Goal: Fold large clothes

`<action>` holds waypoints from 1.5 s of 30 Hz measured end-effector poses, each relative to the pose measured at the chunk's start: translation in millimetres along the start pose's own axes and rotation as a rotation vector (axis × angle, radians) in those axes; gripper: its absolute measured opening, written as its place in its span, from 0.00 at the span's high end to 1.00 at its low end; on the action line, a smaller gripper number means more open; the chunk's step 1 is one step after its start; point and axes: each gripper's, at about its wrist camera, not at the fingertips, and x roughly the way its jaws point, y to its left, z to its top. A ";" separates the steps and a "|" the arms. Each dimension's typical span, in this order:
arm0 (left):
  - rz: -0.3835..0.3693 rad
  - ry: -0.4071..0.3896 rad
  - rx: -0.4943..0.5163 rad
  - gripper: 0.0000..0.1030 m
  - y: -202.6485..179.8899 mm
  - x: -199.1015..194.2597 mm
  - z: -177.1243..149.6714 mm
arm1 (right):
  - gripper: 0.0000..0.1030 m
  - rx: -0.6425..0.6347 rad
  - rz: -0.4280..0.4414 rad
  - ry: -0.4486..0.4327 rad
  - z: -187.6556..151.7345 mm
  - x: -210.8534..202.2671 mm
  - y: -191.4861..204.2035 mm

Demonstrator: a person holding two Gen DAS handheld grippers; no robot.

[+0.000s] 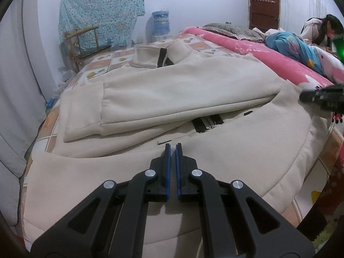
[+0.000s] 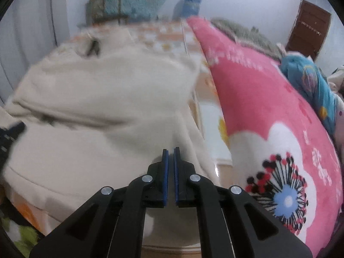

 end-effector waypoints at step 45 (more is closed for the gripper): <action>0.069 0.032 -0.426 0.98 154.0 -60.2 -63.1 | 0.91 0.113 0.185 -0.065 -15.7 0.5 -7.7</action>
